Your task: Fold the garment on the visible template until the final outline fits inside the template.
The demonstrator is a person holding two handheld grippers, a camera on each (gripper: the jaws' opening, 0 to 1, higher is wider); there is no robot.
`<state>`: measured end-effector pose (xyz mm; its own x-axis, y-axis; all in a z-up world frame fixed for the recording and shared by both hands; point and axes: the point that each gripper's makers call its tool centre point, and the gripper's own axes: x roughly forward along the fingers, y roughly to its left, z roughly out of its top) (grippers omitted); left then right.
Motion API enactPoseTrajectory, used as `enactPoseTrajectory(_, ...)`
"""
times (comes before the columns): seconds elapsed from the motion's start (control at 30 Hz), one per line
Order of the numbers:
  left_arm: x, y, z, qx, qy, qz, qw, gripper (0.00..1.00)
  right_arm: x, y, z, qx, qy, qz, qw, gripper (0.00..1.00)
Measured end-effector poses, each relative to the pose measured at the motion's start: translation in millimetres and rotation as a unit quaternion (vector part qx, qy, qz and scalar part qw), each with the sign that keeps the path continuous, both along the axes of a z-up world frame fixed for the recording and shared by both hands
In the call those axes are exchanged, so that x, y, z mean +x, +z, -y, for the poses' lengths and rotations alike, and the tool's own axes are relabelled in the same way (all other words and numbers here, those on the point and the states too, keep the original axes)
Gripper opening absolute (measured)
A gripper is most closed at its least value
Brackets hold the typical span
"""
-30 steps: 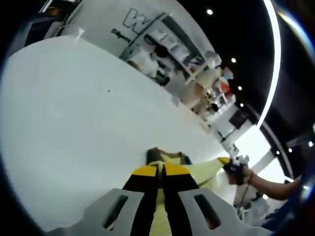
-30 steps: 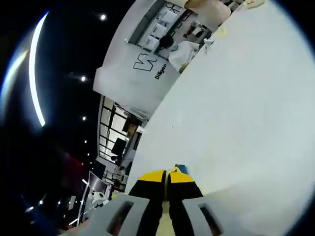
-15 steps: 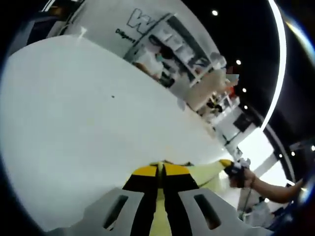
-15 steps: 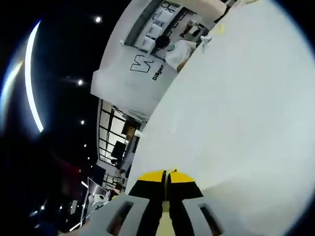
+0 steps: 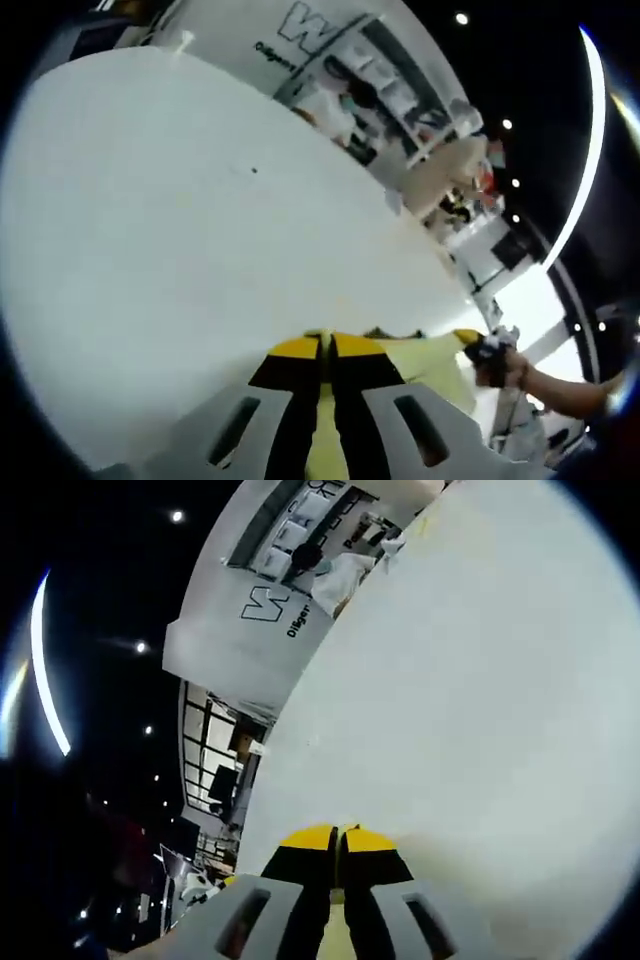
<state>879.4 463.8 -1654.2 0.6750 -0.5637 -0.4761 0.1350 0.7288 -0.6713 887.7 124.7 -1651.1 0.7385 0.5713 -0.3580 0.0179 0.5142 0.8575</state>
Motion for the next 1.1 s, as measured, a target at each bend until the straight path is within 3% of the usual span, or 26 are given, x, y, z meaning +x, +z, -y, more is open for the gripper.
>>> enactPoseTrajectory(0.13,-0.4,3.1,2.3,-0.014,0.011,-0.002,0.9998,0.01,6.1,-4.9,9.0,0.005,-0.031,-0.008,0.9995,0.01)
enactPoseTrajectory(0.23,6.0,11.7,-2.3,-0.028,0.026,0.012,0.9992,0.02,10.6,4.3,14.7,0.015,-0.046,0.005,0.9988,0.12)
enactPoseTrajectory(0.3,11.8,16.8,-10.2,-0.030,0.042,0.023,0.9984,0.04,14.4,10.7,22.3,0.011,-0.058,0.016,0.9981,0.13)
enactPoseTrajectory(0.43,25.4,30.7,-27.2,-0.032,0.084,0.052,0.9946,0.17,21.8,28.2,40.5,0.030,-0.092,0.037,0.9946,0.14)
enactPoseTrajectory(0.5,32.4,42.1,-39.1,-0.046,0.103,0.058,0.9919,0.15,22.8,32.3,46.6,0.033,-0.098,0.041,0.9937,0.12)
enactPoseTrajectory(0.67,34.5,53.9,-52.7,-0.038,0.122,0.070,0.9894,0.11,19.3,37.7,49.7,0.025,-0.091,0.051,0.9943,0.09)
enactPoseTrajectory(0.7,22.3,51.2,-44.5,-0.032,0.077,0.061,0.9946,0.07,9.6,31.9,41.5,0.023,-0.059,0.040,0.9972,0.09)
enactPoseTrajectory(0.77,12.6,46.6,-36.8,-0.028,0.041,0.052,0.9974,0.00,1.5,27.1,33.8,0.021,-0.033,0.028,0.9988,0.07)
enactPoseTrajectory(0.8,-1.5,39.4,-26.7,-0.023,-0.001,0.035,0.9991,0.00,-4.9,22.7,26.9,0.010,-0.005,0.027,0.9996,0.06)
enactPoseTrajectory(0.83,-15.7,35.1,-13.9,-0.035,-0.043,0.019,0.9983,0.00,-16.1,17.5,14.6,0.002,0.037,0.018,0.9992,0.05)
enactPoseTrajectory(0.97,-53.7,13.7,14.7,-0.037,-0.137,-0.033,0.9893,0.00,-34.8,10.2,-9.9,-0.002,0.099,-0.001,0.9951,0.05)
enactPoseTrajectory(1.0,-57.0,3.9,19.6,-0.023,-0.144,-0.039,0.9886,0.01,-38.1,8.6,-18.6,-0.003,0.110,-0.005,0.9939,0.06)
enactPoseTrajectory(1.1,-50.6,-0.4,25.9,-0.031,-0.130,-0.039,0.9903,0.04,-38.7,3.9,-26.8,-0.003,0.115,-0.018,0.9932,0.08)
